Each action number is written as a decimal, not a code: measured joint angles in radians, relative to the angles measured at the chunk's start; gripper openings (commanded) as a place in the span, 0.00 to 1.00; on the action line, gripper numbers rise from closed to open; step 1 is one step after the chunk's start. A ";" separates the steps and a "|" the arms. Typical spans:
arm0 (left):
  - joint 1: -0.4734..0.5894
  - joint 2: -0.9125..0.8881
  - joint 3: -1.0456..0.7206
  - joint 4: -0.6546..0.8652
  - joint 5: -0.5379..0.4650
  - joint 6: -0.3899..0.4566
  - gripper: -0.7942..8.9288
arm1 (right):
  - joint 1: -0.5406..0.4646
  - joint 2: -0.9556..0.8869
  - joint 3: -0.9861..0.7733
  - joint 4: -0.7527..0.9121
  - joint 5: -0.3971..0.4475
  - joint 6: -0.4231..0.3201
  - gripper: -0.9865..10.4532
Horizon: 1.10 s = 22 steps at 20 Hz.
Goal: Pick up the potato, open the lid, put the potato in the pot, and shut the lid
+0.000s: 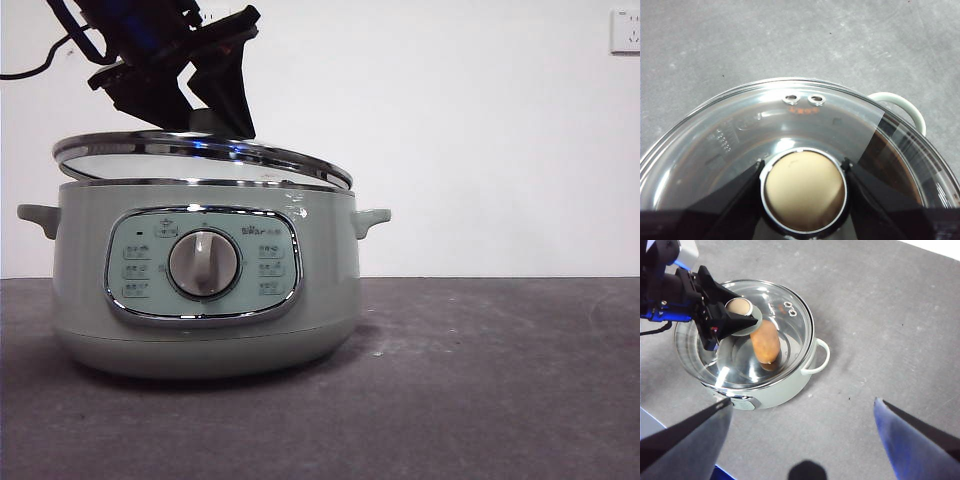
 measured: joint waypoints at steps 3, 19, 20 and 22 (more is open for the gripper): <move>0.000 0.024 0.000 0.012 0.000 0.001 0.07 | 0.000 0.000 0.000 -0.001 0.000 0.001 0.50; -0.002 0.037 0.034 -0.061 -0.006 0.010 0.50 | 0.000 0.000 0.000 -0.042 0.000 0.008 0.50; -0.002 0.034 0.032 -0.072 -0.006 0.008 0.50 | 0.000 0.000 0.000 -0.043 0.000 0.008 0.50; -0.002 0.015 0.026 -0.090 -0.005 0.006 0.50 | 0.000 0.000 0.000 -0.045 0.000 0.008 0.50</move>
